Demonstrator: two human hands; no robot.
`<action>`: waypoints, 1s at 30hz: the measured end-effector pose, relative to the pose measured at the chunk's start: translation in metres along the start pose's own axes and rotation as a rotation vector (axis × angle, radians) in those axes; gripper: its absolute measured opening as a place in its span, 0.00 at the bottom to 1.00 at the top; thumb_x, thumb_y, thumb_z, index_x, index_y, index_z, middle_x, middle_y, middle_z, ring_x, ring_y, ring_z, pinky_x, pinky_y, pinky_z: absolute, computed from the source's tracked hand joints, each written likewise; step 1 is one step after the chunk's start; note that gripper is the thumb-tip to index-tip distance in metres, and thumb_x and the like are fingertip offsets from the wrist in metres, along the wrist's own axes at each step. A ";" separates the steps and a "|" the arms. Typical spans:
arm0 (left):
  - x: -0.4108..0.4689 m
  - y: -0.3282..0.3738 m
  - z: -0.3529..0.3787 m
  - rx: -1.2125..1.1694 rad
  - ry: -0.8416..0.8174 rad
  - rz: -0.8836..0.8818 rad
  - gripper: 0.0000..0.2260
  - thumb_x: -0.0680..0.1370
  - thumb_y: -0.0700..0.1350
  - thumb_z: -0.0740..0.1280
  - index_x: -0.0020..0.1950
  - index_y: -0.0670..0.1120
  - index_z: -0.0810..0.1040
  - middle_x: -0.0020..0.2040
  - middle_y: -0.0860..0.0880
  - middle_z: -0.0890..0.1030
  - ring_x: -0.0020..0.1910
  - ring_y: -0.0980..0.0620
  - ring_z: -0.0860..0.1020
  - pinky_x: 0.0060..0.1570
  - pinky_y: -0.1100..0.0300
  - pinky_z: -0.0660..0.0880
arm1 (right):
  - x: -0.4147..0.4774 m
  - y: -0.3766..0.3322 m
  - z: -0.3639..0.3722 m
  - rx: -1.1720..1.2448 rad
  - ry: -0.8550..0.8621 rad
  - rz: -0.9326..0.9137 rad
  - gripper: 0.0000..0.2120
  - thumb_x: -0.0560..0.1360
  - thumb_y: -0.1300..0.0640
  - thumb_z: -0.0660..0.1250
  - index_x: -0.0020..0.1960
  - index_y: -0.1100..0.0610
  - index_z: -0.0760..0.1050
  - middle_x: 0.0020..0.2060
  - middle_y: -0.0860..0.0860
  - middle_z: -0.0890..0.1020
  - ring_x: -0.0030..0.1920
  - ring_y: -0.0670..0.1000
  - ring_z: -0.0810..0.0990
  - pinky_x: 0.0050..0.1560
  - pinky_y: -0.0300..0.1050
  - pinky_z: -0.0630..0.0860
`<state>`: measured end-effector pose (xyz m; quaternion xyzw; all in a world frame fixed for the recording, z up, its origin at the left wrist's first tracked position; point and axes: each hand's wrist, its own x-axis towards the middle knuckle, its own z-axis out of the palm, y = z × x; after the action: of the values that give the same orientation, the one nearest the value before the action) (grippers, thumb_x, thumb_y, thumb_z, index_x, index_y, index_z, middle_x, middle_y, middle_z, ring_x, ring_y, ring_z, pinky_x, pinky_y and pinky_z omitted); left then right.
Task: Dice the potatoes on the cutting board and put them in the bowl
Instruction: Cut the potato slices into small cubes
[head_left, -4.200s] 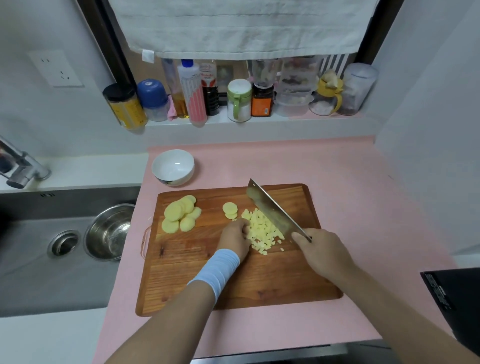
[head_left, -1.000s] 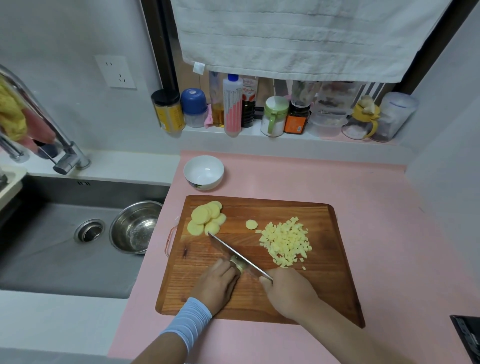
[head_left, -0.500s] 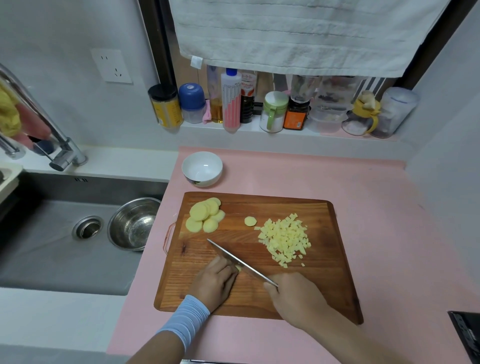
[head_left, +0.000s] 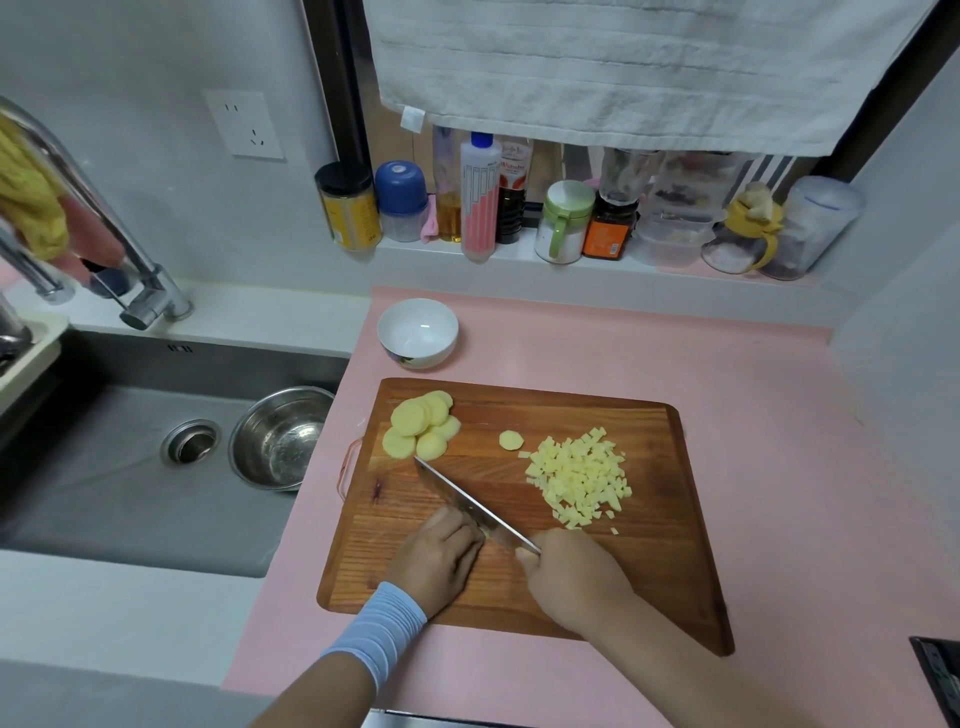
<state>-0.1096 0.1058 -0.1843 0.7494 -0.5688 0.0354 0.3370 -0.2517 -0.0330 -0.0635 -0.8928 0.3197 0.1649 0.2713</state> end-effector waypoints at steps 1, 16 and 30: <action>0.000 0.001 0.000 0.010 0.003 -0.001 0.04 0.80 0.41 0.67 0.47 0.45 0.80 0.47 0.50 0.78 0.46 0.51 0.75 0.46 0.59 0.76 | -0.001 0.000 0.001 -0.005 0.001 0.000 0.15 0.83 0.45 0.59 0.41 0.50 0.72 0.33 0.44 0.74 0.39 0.51 0.75 0.40 0.43 0.68; -0.004 0.001 0.000 -0.031 0.030 -0.050 0.05 0.79 0.42 0.67 0.44 0.44 0.81 0.45 0.51 0.78 0.44 0.52 0.76 0.45 0.60 0.75 | -0.028 0.006 -0.008 -0.022 0.032 -0.034 0.21 0.84 0.45 0.58 0.33 0.48 0.65 0.30 0.45 0.74 0.31 0.45 0.72 0.30 0.40 0.65; -0.004 0.001 0.000 -0.043 0.038 -0.041 0.02 0.77 0.39 0.70 0.45 0.43 0.82 0.45 0.49 0.79 0.45 0.51 0.77 0.48 0.61 0.76 | -0.002 -0.001 0.002 0.053 -0.037 0.051 0.19 0.83 0.46 0.60 0.34 0.51 0.68 0.33 0.45 0.76 0.33 0.46 0.74 0.32 0.42 0.67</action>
<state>-0.1114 0.1087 -0.1854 0.7527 -0.5473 0.0305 0.3646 -0.2528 -0.0298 -0.0637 -0.8736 0.3414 0.1797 0.2965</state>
